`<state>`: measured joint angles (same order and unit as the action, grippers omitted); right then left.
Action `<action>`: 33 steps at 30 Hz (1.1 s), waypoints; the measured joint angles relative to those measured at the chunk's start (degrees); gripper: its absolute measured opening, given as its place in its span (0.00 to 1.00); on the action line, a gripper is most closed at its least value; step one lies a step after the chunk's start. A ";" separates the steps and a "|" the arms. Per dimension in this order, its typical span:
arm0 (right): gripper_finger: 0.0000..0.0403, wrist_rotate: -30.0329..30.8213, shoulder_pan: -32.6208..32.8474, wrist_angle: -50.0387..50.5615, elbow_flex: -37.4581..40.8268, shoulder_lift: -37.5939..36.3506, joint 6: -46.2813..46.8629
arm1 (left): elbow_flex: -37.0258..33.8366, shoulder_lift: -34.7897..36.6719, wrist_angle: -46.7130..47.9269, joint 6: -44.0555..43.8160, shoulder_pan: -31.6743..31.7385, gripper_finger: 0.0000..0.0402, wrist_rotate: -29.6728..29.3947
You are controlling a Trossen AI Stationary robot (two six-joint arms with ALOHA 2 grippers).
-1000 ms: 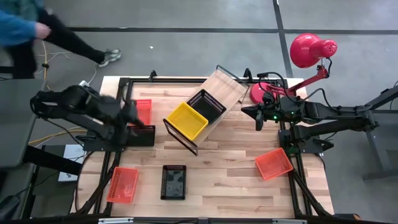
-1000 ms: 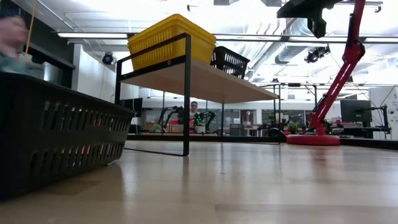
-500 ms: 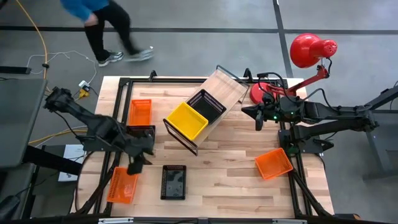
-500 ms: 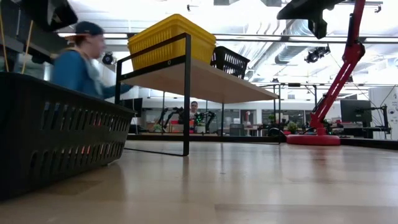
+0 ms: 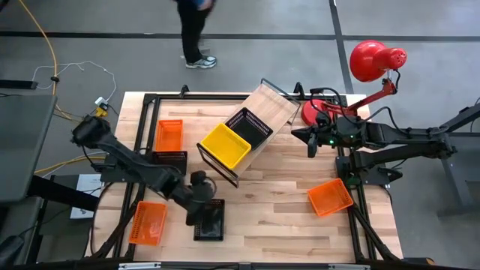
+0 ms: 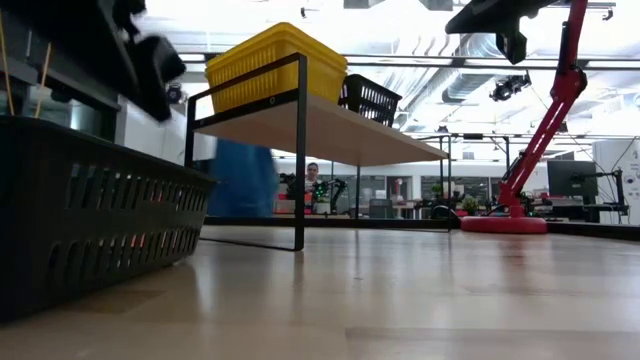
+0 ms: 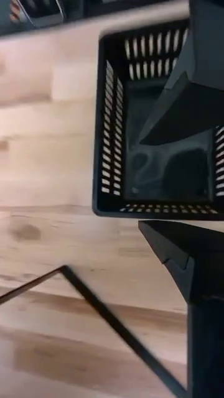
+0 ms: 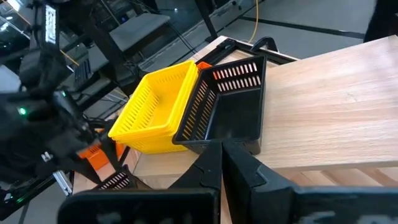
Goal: Stack baskets on shelf by color
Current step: Stack the bottom black bin on top of the black bin on the shelf
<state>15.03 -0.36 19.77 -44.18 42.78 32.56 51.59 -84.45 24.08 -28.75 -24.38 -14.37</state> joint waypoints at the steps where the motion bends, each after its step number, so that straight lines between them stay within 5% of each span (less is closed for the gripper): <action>1: 0.00 0.00 0.00 0.39 0.00 0.02 0.00 | 0.00 -1.53 -0.62 -0.12 0.00 0.49 0.00; 11: 0.00 0.00 0.00 0.94 0.00 0.00 0.00 | -0.02 -9.77 2.87 -2.14 -0.02 0.45 3.86; 20: 0.00 0.00 0.00 0.94 0.00 0.02 0.00 | -0.02 -9.79 6.35 -3.12 -0.02 0.03 6.94; 28: 0.00 0.04 0.00 0.94 0.00 0.02 0.00 | 1.48 6.58 9.69 -4.17 0.17 0.00 14.98; 33: 0.00 1.60 0.00 0.94 0.00 0.02 0.00 | 9.67 21.40 13.13 -5.32 4.60 0.00 2.82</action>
<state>16.62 -0.36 20.72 -44.18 42.81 32.56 61.27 -63.04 37.22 -34.07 -19.78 -11.56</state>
